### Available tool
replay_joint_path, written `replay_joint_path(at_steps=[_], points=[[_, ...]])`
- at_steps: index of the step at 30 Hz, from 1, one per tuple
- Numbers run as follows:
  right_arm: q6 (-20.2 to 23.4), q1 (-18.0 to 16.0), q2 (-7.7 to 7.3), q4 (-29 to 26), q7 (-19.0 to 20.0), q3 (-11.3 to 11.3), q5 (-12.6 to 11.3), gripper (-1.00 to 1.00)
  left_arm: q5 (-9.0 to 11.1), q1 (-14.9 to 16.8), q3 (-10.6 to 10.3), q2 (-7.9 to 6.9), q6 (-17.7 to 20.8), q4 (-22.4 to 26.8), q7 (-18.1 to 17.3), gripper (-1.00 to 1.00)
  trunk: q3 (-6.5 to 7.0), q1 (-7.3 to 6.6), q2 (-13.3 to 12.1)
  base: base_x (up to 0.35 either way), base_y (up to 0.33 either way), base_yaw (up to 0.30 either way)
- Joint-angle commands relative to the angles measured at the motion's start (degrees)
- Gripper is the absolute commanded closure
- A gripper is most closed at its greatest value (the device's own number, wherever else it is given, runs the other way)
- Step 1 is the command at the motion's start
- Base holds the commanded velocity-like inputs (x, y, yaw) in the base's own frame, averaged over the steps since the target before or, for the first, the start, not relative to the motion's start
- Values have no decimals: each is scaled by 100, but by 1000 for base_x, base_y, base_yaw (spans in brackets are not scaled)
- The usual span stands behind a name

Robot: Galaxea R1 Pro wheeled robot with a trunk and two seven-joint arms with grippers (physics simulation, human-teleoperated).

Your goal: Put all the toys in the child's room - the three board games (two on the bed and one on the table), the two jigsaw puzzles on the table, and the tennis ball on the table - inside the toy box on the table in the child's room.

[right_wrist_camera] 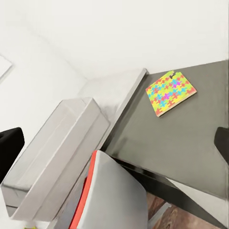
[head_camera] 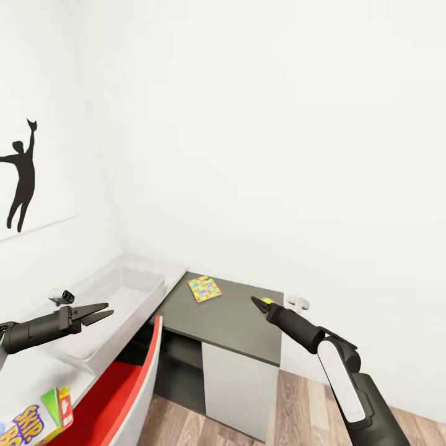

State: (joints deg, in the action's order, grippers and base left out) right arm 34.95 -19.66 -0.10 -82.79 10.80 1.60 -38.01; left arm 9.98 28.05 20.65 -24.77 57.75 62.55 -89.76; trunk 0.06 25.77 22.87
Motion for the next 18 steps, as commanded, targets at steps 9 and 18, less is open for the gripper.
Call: replay_joint_path(at_steps=[9, 18], points=[[20, -3, -4, 3, 10, -8, -5, -100, 2, -1, 1, -1, 61, 3, -24, -100, -3, 2, 5, -97, 0, -281], [12, -3, -4, 14, 10, -10, -5, -100, 4, -1, 1, -1, 61, 3, -24, -100, -3, 2, 5, -124, 0, -281]])
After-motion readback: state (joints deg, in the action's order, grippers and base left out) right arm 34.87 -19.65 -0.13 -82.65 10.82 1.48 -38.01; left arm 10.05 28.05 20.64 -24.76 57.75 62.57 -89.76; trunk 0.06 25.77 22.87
